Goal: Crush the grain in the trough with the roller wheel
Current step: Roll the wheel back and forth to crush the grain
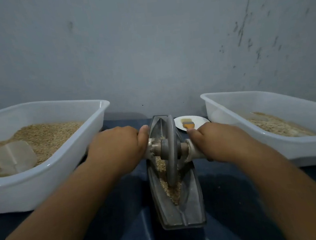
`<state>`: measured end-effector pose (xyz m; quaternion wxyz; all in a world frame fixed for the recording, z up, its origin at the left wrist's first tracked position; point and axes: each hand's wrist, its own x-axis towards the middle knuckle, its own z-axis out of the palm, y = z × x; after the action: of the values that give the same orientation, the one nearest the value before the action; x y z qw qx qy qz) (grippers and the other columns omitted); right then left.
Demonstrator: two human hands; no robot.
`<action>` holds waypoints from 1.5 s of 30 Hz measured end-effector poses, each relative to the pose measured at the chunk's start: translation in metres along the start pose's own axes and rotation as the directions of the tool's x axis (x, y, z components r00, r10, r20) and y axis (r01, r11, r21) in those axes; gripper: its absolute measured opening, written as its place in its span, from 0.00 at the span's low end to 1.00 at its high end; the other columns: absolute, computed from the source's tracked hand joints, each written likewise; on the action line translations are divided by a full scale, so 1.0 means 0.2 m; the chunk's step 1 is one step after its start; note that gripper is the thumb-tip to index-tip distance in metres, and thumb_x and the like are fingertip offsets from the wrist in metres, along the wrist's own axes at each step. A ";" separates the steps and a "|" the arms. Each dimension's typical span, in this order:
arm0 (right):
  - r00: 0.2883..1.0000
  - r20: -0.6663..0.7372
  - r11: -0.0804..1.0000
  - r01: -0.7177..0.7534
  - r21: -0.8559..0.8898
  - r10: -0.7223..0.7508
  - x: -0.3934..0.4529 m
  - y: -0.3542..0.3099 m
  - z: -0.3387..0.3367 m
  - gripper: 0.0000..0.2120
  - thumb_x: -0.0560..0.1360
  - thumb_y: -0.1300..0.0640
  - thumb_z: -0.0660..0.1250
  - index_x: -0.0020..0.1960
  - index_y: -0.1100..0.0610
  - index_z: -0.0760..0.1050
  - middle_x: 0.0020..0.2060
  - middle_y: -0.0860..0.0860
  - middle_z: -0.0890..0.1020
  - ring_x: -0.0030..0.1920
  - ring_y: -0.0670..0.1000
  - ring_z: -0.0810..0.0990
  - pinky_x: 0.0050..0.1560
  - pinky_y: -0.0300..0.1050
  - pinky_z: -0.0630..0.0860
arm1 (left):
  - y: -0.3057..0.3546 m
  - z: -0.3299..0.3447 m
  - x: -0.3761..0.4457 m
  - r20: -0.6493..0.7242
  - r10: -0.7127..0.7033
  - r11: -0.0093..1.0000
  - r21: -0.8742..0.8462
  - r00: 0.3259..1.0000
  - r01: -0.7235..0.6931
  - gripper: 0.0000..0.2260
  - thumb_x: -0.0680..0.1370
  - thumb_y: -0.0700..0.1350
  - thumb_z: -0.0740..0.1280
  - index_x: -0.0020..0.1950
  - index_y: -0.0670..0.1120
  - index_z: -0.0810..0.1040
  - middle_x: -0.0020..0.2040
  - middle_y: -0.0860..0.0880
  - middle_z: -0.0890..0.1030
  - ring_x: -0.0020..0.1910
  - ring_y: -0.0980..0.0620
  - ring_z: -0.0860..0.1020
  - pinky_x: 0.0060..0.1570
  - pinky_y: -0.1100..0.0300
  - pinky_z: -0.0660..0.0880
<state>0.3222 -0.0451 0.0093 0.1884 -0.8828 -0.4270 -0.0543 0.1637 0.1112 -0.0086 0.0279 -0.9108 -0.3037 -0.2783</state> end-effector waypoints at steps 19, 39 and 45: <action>0.988 -0.060 0.967 0.128 -0.222 -0.144 -0.01 0.01 -0.01 0.22 0.83 0.45 0.46 0.44 0.50 0.74 0.37 0.50 0.73 0.41 0.54 0.72 0.35 0.46 0.60 | -0.03 -0.02 0.00 0.148 -0.125 0.970 -0.190 0.981 0.152 0.13 0.82 0.55 0.49 0.49 0.48 0.68 0.39 0.49 0.74 0.34 0.53 0.71 0.40 0.56 0.72; 0.999 -0.018 0.990 0.048 -0.136 -0.051 0.01 0.05 0.02 0.22 0.84 0.43 0.44 0.47 0.50 0.74 0.38 0.52 0.76 0.48 0.57 0.79 0.43 0.48 0.70 | -0.01 -0.03 -0.01 -0.041 -0.064 0.998 0.001 0.997 0.064 0.22 0.81 0.57 0.42 0.40 0.50 0.71 0.33 0.53 0.71 0.35 0.51 0.73 0.42 0.54 0.74; 0.990 0.136 1.000 -0.022 -0.012 0.024 -0.03 0.08 -0.04 0.28 0.82 0.39 0.45 0.46 0.56 0.77 0.26 0.51 0.80 0.28 0.49 0.79 0.38 0.45 0.74 | -0.05 -0.02 -0.02 -0.122 0.019 0.995 0.098 0.992 -0.007 0.22 0.80 0.56 0.50 0.33 0.46 0.71 0.27 0.52 0.69 0.27 0.50 0.71 0.32 0.55 0.73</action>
<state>0.3314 -0.0608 0.0109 0.1550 -0.8902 -0.4283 0.0060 0.1525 0.1168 -0.0083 0.0929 -0.8915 -0.3085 -0.3184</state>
